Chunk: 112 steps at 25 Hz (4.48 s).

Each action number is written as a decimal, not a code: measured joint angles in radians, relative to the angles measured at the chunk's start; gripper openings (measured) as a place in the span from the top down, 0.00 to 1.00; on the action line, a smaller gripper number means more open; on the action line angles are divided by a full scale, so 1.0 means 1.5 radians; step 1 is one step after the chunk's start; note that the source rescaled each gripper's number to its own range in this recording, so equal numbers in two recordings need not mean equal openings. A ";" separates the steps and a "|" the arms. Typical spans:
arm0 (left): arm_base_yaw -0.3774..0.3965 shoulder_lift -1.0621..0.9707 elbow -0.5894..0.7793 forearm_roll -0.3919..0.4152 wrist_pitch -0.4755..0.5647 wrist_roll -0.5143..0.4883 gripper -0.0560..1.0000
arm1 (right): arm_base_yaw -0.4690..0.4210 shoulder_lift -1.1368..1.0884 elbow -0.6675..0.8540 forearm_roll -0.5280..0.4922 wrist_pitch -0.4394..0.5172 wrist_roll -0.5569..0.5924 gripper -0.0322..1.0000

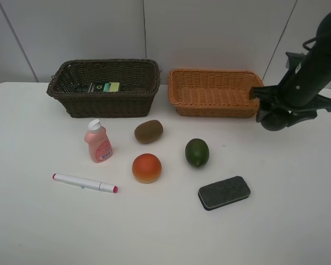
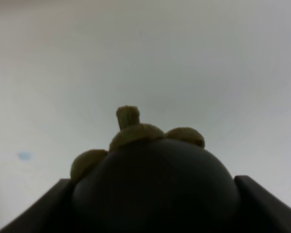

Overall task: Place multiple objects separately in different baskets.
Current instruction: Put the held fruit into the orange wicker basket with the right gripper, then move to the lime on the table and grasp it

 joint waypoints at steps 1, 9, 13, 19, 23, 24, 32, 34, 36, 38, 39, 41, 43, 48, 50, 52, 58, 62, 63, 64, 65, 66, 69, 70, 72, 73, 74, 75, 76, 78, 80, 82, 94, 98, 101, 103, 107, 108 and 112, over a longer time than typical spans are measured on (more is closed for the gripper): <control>0.000 0.000 0.000 0.000 0.000 0.000 0.00 | 0.006 0.000 -0.030 -0.007 0.012 -0.004 0.42; 0.000 0.000 0.000 0.000 0.000 0.000 0.00 | 0.019 0.013 -0.194 -0.034 0.000 -0.028 0.42; 0.000 0.000 0.000 0.000 0.000 0.000 0.00 | 0.019 0.060 -0.215 -0.034 -0.073 -0.059 0.42; 0.000 0.000 0.000 0.000 0.000 0.000 0.00 | 0.019 0.170 -0.215 -0.045 -0.156 -0.080 0.42; 0.000 0.000 0.000 0.000 0.000 0.000 0.00 | 0.019 0.225 -0.215 -0.049 -0.170 -0.080 0.42; 0.000 0.000 0.000 0.000 0.000 0.000 0.00 | 0.019 0.235 -0.215 -0.049 -0.172 -0.080 0.42; 0.000 0.000 0.000 0.000 0.000 0.000 0.00 | 0.019 0.244 -0.215 -0.050 -0.178 -0.090 0.42; 0.000 0.000 0.000 0.000 0.000 0.000 0.00 | 0.019 0.244 -0.215 -0.050 -0.178 -0.099 0.42; 0.000 0.000 0.000 0.000 0.000 0.000 0.00 | 0.019 0.244 -0.215 -0.049 -0.180 -0.103 0.42; 0.000 0.000 0.000 0.000 0.000 0.000 0.00 | 0.019 0.244 -0.215 -0.043 -0.182 -0.103 0.42; 0.000 0.000 0.000 0.000 0.000 0.000 0.00 | 0.019 0.244 -0.215 -0.036 -0.183 -0.107 0.42; 0.000 0.000 0.000 0.000 0.000 0.000 0.00 | 0.019 0.244 -0.215 -0.030 -0.185 -0.123 0.34; 0.000 0.000 0.000 0.000 0.000 0.000 0.00 | 0.019 0.244 -0.215 -0.025 -0.189 -0.130 0.13; 0.000 0.000 0.000 0.000 0.000 0.000 0.00 | 0.019 0.244 -0.215 -0.018 -0.190 -0.133 0.02; 0.000 0.000 0.000 0.000 0.000 0.000 0.00 | 0.019 0.243 -0.215 -0.017 -0.190 -0.133 0.02; 0.000 0.000 0.000 0.000 0.000 0.000 0.00 | 0.019 0.241 -0.215 -0.017 -0.190 -0.133 0.02; 0.000 0.000 0.000 0.000 0.000 0.000 0.00 | 0.019 0.203 -0.215 -0.011 -0.173 -0.133 0.01; 0.000 0.000 0.000 0.000 0.000 0.000 0.00 | 0.019 0.165 -0.215 0.009 -0.095 -0.133 0.01; 0.000 0.000 0.000 0.000 0.000 0.000 0.00 | 0.019 0.156 -0.215 0.018 -0.073 -0.133 0.00; 0.000 0.000 0.000 0.000 0.000 0.000 0.00 | 0.019 0.143 -0.215 0.032 -0.046 -0.133 0.01; 0.000 0.000 0.000 0.000 0.000 0.000 0.00 | 0.019 0.129 -0.215 0.050 -0.021 -0.133 0.01; 0.000 0.000 0.000 0.000 0.000 0.000 0.00 | 0.019 0.117 -0.215 0.069 -0.001 -0.133 0.01; 0.000 0.000 0.000 0.000 0.000 0.000 0.00 | 0.029 0.077 -0.215 0.112 0.063 -0.133 0.01; 0.000 0.000 0.000 0.000 0.000 0.000 0.00 | 0.037 0.068 -0.216 0.119 0.080 -0.133 0.01; 0.000 0.000 0.000 0.000 0.000 0.000 0.00 | 0.062 0.050 -0.216 0.120 0.120 -0.125 0.01; 0.000 0.000 0.000 0.000 0.000 0.000 0.00 | 0.078 0.044 -0.216 0.112 0.135 -0.116 0.01; 0.000 0.000 0.000 0.000 0.000 0.000 0.00 | 0.092 0.040 -0.216 0.101 0.153 -0.100 0.01; 0.000 0.000 0.000 0.000 0.000 0.000 0.00 | 0.110 0.036 -0.216 0.087 0.171 -0.082 0.01; 0.000 0.000 0.000 0.000 0.000 0.000 0.00 | 0.128 0.034 -0.216 0.070 0.189 -0.067 0.01; 0.000 0.000 0.000 0.000 0.000 0.000 0.00 | 0.158 0.033 -0.216 0.061 0.214 -0.040 0.01; 0.000 0.000 0.000 0.000 0.000 0.000 0.00 | 0.188 0.033 -0.216 0.063 0.222 -0.029 0.01; 0.000 0.000 0.000 0.000 0.000 0.000 0.00 | 0.214 0.033 -0.216 0.072 0.222 -0.012 0.01; 0.000 0.000 0.000 0.000 0.000 0.000 0.00 | 0.281 0.121 -0.216 0.071 0.227 0.088 0.00; 0.000 0.000 0.000 0.000 0.000 0.000 0.00 | 0.290 0.153 -0.216 0.087 0.225 0.090 0.00; 0.000 0.000 0.000 0.000 0.000 0.000 0.00 | 0.290 0.167 -0.216 0.090 0.224 0.090 0.00; 0.000 0.000 0.000 0.000 0.000 0.000 0.00 | 0.290 0.178 -0.216 0.092 0.222 0.090 0.00; 0.000 0.000 0.000 0.000 0.000 0.000 0.00 | 0.290 0.190 -0.204 0.096 0.192 0.090 0.00; 0.000 0.000 0.000 0.000 0.000 0.000 0.00 | 0.290 0.190 -0.192 0.099 0.175 0.090 0.00; 0.000 0.000 0.000 0.000 0.000 0.000 0.00 | 0.290 0.192 -0.138 0.105 0.105 0.090 0.00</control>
